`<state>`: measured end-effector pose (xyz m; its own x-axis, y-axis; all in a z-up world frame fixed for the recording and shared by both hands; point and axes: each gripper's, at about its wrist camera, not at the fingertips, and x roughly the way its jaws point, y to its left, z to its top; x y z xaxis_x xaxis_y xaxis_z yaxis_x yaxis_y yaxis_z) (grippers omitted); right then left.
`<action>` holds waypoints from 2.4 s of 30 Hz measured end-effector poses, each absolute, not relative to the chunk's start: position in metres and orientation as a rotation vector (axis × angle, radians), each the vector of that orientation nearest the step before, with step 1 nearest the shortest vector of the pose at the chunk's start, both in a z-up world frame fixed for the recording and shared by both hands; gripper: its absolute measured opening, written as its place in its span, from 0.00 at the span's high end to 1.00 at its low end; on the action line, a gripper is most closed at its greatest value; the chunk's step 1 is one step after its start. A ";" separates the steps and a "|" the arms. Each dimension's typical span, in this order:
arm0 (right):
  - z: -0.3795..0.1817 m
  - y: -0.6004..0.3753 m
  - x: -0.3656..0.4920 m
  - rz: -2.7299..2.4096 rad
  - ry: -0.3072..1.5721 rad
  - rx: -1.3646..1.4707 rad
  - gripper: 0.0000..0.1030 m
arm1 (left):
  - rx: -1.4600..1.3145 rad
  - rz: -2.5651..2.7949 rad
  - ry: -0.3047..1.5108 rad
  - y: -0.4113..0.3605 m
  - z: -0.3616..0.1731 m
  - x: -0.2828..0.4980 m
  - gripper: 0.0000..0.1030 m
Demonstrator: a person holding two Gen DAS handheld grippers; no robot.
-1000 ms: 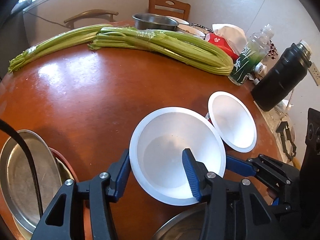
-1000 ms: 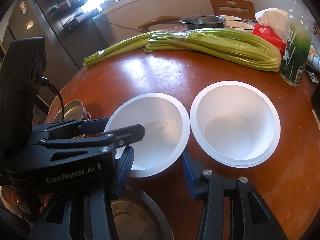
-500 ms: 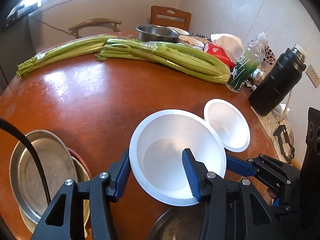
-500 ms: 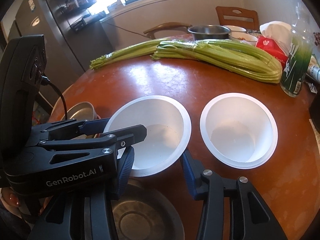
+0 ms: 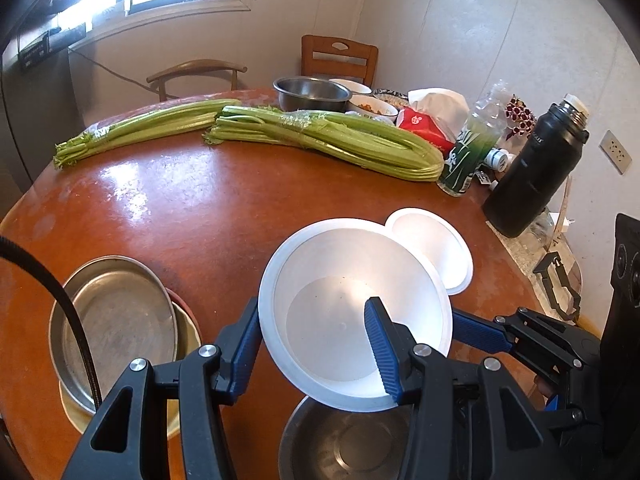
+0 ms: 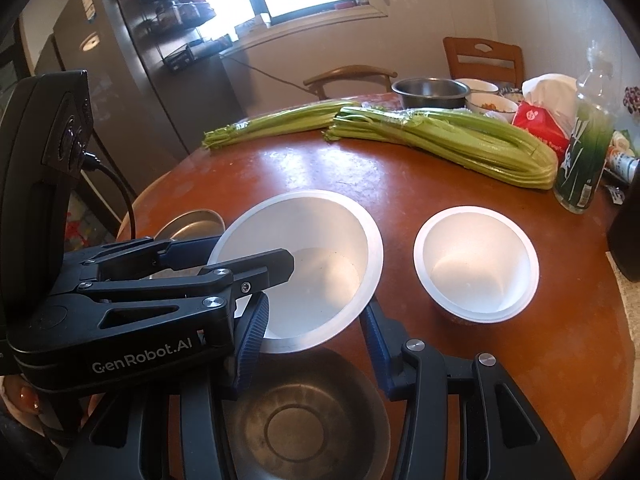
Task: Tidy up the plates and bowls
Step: 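Lower the red paper bowl into the deep steel bowl with the left gripper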
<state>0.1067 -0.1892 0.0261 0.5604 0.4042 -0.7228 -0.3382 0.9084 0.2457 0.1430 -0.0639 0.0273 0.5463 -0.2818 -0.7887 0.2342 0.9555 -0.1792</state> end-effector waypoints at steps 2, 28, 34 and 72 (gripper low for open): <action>0.029 -0.191 0.101 0.440 0.866 0.082 0.52 | -0.052 -0.305 0.938 -0.065 0.031 0.138 0.51; 0.032 -0.204 0.040 0.472 0.854 0.063 0.52 | -0.043 -0.323 0.938 -0.074 0.034 0.077 0.51; 0.027 -0.206 0.033 0.476 0.870 0.061 0.51 | -0.032 -0.325 0.957 -0.076 0.028 0.070 0.51; -0.014 -0.199 0.035 0.477 1.007 0.015 0.52 | 0.004 -0.293 1.071 -0.079 -0.017 0.073 0.51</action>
<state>0.0355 -0.1987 -0.0145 0.4410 0.3914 -0.8076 -0.3779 0.8972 0.2285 0.0734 -0.0788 -0.0171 0.4446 -0.2344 -0.8645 0.2385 0.9613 -0.1379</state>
